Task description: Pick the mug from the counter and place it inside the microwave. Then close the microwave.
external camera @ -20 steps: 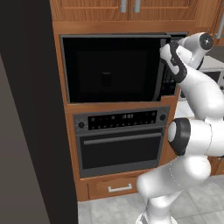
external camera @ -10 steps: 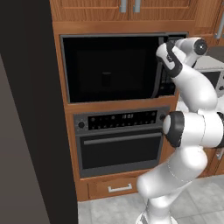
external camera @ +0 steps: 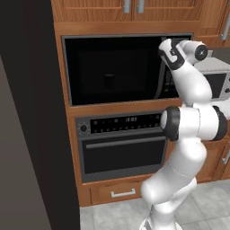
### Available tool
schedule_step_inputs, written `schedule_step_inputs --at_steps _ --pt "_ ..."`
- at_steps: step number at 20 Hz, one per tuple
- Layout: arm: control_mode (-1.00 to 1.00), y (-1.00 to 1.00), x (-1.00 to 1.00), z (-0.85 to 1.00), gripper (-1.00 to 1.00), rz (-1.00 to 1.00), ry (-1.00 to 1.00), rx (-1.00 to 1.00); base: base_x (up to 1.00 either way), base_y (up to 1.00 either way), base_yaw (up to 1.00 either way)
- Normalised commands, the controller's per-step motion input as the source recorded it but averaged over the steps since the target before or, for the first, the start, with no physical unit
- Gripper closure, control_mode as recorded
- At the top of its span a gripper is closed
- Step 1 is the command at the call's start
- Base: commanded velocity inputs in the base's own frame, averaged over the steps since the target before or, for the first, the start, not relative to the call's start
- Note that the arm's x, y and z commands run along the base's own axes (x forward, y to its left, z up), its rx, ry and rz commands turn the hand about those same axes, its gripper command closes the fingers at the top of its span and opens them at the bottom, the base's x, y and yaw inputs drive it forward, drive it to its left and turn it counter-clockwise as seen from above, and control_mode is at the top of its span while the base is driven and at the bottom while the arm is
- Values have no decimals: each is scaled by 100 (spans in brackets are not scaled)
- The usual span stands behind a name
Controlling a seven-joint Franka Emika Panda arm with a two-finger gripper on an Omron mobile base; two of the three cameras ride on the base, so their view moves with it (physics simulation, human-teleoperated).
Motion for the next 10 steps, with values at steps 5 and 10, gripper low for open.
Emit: schedule_step_inputs --at_steps 5,10 --pt "-100 0 31 0 -100 0 0 0 0 0 0" --pt "-100 0 2 0 -100 0 0 0 0 0 0"
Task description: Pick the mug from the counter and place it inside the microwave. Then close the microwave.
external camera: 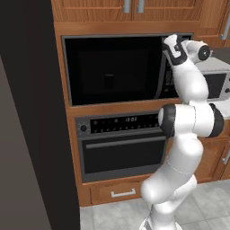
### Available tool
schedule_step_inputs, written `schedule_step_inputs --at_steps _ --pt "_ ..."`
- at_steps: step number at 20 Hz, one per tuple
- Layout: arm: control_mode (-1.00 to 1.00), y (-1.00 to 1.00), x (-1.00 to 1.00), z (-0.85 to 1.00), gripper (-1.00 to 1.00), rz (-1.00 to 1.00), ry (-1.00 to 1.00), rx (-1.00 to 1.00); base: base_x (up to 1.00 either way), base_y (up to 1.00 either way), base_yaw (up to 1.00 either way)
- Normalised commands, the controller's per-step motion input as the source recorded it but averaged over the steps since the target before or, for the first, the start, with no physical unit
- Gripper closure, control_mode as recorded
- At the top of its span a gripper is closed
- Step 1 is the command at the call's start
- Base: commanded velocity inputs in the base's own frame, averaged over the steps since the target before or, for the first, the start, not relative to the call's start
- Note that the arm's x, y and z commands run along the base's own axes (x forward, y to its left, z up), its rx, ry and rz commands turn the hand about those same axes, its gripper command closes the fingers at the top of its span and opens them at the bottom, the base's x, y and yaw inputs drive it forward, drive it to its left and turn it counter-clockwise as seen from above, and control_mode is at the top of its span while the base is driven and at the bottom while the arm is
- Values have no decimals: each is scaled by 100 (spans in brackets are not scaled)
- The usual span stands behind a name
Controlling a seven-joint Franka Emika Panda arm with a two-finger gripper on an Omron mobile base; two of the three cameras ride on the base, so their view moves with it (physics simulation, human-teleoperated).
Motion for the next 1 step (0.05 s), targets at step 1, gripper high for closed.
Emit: schedule_step_inputs --at_steps 1 --pt "-100 0 0 0 -100 2 0 0 0 0 0"
